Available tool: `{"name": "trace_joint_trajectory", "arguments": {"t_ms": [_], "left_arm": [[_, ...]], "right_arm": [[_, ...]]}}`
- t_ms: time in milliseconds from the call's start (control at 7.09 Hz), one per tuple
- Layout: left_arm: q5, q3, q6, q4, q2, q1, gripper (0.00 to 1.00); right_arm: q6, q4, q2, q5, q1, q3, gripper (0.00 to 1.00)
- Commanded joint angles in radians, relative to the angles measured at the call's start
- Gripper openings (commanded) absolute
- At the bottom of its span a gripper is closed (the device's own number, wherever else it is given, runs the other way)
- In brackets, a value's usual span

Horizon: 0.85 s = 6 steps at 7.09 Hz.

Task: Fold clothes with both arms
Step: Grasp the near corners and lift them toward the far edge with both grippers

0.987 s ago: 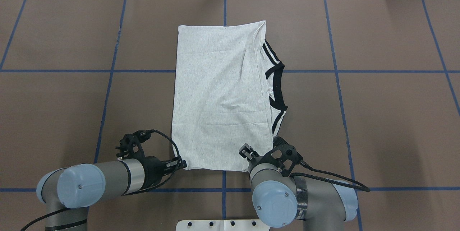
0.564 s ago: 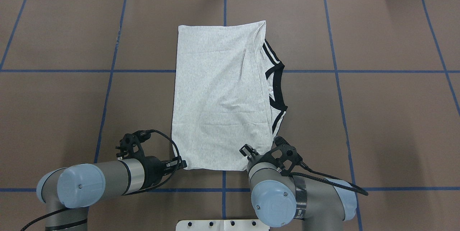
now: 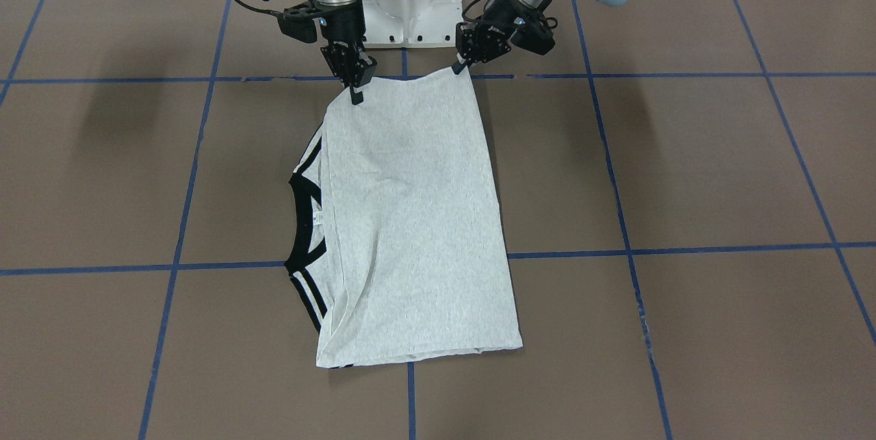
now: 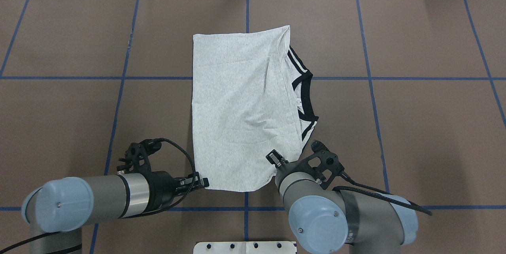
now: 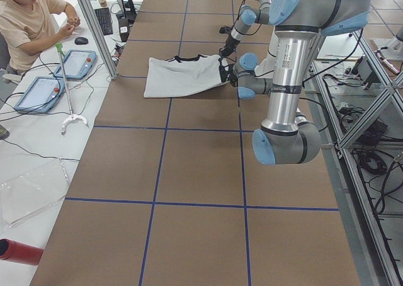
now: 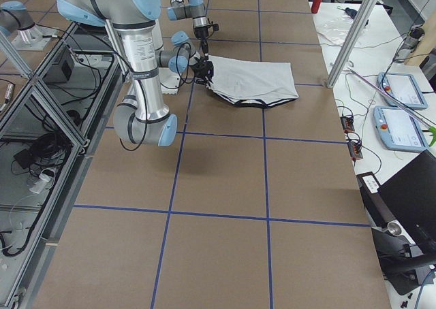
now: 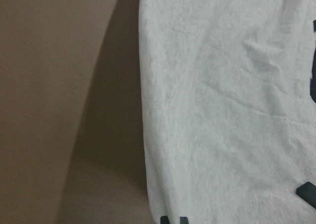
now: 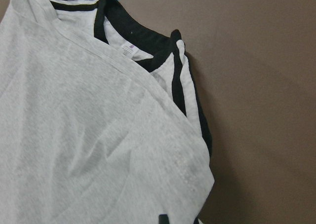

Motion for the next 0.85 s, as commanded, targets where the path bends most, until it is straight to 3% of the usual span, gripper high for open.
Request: {"name": "trace_joint_trajectory", "arguments": {"t_ms": [0, 141, 423, 564, 705], "left_arm": [[-0.070, -0.282, 0.001, 0.262, 0.006, -0.003, 0.00], [-0.072, -0.305, 0.001, 0.315, -0.003, 0.002, 0.00], [-0.069, -0.226, 0.004, 0.319, -0.023, -0.021, 0.00], [-0.070, -0.169, 0.029, 0.322, -0.067, -0.074, 0.00], [-0.070, -0.097, 0.096, 0.323, -0.123, -0.134, 0.00]], "right_arm": [[0.004, -0.316, 0.001, -0.001, -0.069, 0.323, 0.00], [0.003, -0.423, 0.054, -0.001, -0.077, 0.353, 0.00], [-0.025, -0.419, 0.124, -0.007, -0.044, 0.229, 0.00], [-0.078, -0.393, 0.149, -0.007, 0.013, 0.178, 0.00], [-0.123, -0.296, 0.149, -0.001, 0.073, 0.114, 0.00]]}}
